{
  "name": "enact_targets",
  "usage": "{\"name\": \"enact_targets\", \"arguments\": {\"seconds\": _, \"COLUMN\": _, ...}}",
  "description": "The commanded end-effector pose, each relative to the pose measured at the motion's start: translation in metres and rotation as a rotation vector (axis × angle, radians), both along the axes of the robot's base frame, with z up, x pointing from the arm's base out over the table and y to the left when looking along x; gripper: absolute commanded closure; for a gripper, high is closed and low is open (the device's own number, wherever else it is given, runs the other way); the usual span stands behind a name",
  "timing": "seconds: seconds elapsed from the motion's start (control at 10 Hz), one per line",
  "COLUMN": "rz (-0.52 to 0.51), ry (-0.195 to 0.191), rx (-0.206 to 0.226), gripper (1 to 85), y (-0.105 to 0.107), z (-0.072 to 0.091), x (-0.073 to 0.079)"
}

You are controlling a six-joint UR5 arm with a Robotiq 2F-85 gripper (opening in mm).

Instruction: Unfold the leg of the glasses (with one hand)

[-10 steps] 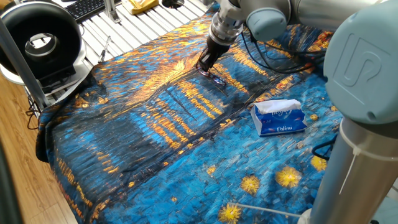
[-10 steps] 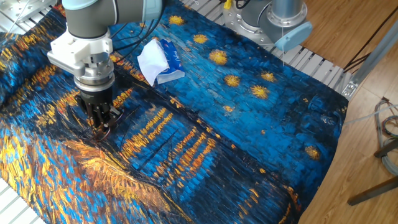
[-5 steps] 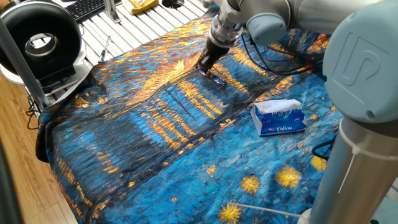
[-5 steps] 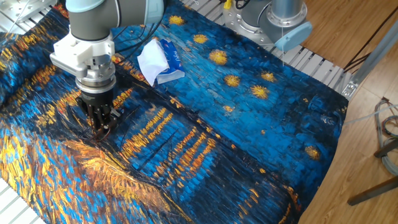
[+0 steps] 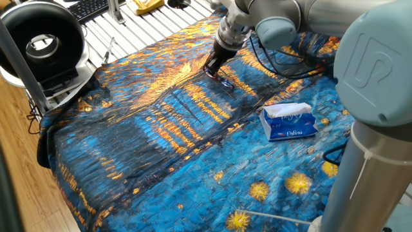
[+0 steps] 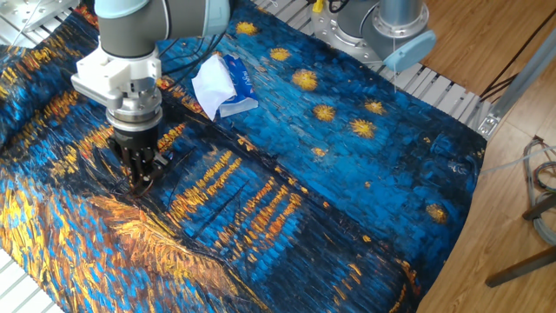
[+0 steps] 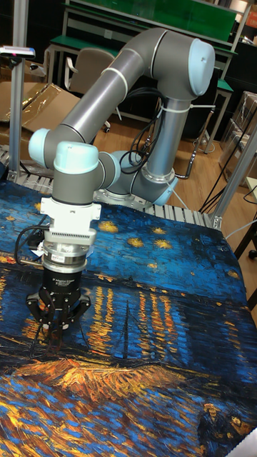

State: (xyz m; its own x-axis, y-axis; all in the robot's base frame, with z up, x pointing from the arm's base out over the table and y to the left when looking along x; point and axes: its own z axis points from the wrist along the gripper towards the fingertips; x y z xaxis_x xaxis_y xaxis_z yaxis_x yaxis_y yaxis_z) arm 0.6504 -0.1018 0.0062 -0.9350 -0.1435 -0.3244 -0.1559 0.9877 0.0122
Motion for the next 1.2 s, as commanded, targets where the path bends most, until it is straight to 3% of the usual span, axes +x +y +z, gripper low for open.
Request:
{"name": "enact_targets", "arguments": {"seconds": 0.0, "rz": -0.032, "ry": -0.011, "rx": 0.009, "gripper": 68.7, "y": -0.002, "z": 0.001, "x": 0.003}}
{"name": "enact_targets", "arguments": {"seconds": 0.5, "rz": -0.057, "ry": -0.011, "rx": -0.011, "gripper": 81.0, "y": -0.006, "z": 0.001, "x": 0.004}}
{"name": "enact_targets", "arguments": {"seconds": 0.6, "rz": -0.060, "ry": -0.006, "rx": -0.021, "gripper": 84.3, "y": -0.007, "z": 0.004, "x": 0.004}}
{"name": "enact_targets", "arguments": {"seconds": 1.1, "rz": -0.068, "ry": 0.035, "rx": -0.039, "gripper": 84.7, "y": 0.001, "z": 0.034, "x": 0.001}}
